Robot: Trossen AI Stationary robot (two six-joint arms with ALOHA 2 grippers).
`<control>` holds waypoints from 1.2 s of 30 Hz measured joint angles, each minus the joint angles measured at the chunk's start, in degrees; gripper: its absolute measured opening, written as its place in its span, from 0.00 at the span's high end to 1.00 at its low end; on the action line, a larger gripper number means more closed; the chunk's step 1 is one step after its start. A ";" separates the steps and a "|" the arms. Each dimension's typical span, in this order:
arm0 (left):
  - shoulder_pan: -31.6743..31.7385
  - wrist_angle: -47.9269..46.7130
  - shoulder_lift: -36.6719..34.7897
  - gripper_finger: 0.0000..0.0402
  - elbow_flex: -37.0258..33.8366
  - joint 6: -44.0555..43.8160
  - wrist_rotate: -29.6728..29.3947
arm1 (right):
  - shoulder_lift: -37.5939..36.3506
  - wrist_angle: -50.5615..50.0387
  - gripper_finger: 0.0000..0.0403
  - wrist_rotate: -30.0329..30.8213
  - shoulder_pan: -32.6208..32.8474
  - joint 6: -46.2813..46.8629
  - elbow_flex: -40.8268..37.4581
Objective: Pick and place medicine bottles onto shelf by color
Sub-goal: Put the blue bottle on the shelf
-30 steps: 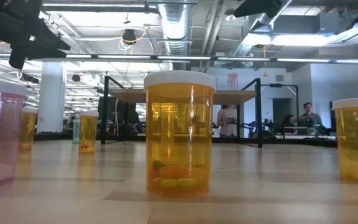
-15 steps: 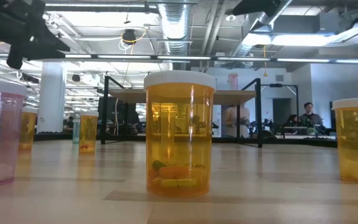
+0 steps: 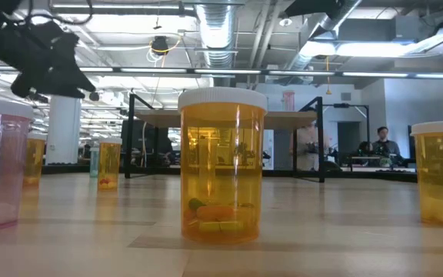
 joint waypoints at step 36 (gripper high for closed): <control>36.18 17.88 33.73 0.40 -0.02 20.36 28.76 | 0.00 0.19 0.37 -0.02 0.00 -1.01 0.02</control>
